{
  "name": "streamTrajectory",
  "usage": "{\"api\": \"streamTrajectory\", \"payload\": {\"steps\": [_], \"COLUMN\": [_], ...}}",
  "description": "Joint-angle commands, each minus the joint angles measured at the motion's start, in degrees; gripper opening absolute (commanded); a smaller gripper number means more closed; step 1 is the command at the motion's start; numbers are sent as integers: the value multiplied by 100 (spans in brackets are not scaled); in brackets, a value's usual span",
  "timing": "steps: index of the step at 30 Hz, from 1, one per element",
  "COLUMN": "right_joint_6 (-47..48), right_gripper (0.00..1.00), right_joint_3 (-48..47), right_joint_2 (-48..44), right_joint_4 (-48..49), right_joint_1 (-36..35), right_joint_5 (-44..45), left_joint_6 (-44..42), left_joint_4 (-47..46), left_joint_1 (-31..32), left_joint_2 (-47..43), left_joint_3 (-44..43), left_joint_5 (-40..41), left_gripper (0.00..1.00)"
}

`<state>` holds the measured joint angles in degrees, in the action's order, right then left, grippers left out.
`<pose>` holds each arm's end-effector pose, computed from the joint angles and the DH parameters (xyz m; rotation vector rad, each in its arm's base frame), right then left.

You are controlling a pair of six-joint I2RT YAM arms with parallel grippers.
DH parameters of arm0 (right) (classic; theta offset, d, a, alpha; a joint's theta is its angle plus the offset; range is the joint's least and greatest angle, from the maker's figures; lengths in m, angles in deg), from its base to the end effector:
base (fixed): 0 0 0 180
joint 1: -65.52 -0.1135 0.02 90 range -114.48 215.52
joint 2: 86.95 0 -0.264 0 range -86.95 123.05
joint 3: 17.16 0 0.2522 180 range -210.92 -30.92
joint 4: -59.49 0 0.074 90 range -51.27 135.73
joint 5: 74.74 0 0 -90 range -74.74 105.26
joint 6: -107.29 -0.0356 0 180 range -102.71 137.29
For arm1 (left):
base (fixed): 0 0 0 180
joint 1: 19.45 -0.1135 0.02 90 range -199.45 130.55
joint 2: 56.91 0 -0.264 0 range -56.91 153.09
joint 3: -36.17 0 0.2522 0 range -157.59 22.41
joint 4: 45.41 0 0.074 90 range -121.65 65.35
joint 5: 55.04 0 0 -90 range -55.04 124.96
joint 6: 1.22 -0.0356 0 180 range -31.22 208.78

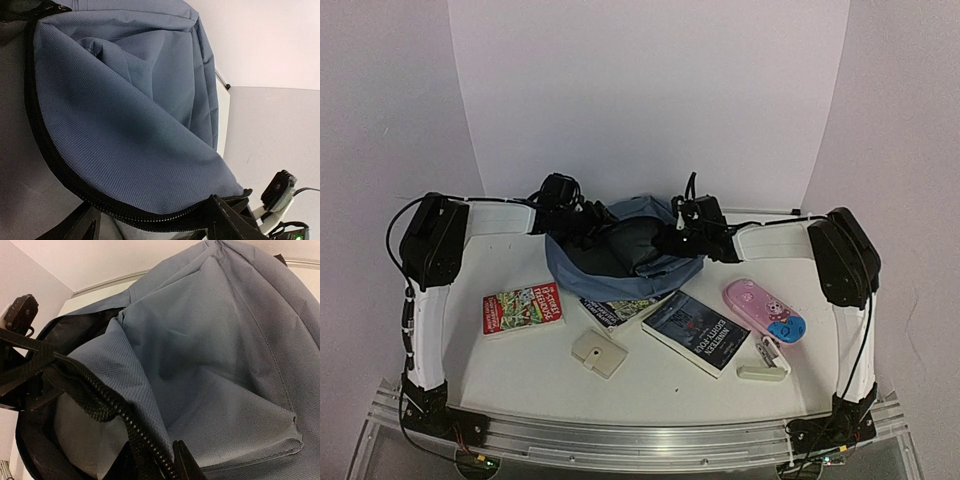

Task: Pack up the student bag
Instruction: Adjust the student bag at the center of the board.

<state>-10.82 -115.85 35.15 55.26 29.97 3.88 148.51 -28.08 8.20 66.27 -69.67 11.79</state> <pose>0.3931 0.2896 0.1864 -0.2702 2.1477 0.8725 0.4302 -0.2412 0.1986 -0.4183 2.3952 -1.2338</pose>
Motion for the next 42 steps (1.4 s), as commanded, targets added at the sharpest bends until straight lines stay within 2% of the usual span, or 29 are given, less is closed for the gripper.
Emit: {"api": "streamTrajectory", "payload": {"steps": [1,8,12,17,20,23,25,26,29,36,42], "right_joint_6": [-60,-164,-175,-146,-71,-24,-12,-16,-137,-523,-756], "right_gripper": [25,24,24,21,20,14,10,8,1,0,0], "right_joint_3": [174,307,338,448,545,647,714,755,901,1109,1355], "right_joint_2": [-336,-311,-310,-375,-434,-504,-575,-614,-757,-893,-898], "right_joint_4": [261,413,444,499,515,522,519,522,524,595,746], "right_joint_1": [3,-5,-12,-14,-44,-71,-100,-118,-149,-188,-202], "right_joint_5": [3,-84,-101,-136,-167,-273,-403,-482,-723,-1721,-1650], "left_joint_6": [326,593,633,632,511,216,-90,-256,-777,-2081,-2351], "left_joint_4": [-622,-1057,-943,-781,-635,-418,-178,-36,382,756,1104], "left_joint_1": [4,13,30,26,28,31,30,27,22,22,15], "left_joint_2": [50,81,219,434,536,630,660,673,773,1216,1867], "left_joint_3": [-163,23,-100,-340,-573,-900,-1133,-1286,-1812,-2749,-3524], "left_joint_5": [286,467,413,337,338,454,623,736,1077,1284,1181], "left_gripper": [77,84,81,58,38,14,3,0,0,0,1]}}
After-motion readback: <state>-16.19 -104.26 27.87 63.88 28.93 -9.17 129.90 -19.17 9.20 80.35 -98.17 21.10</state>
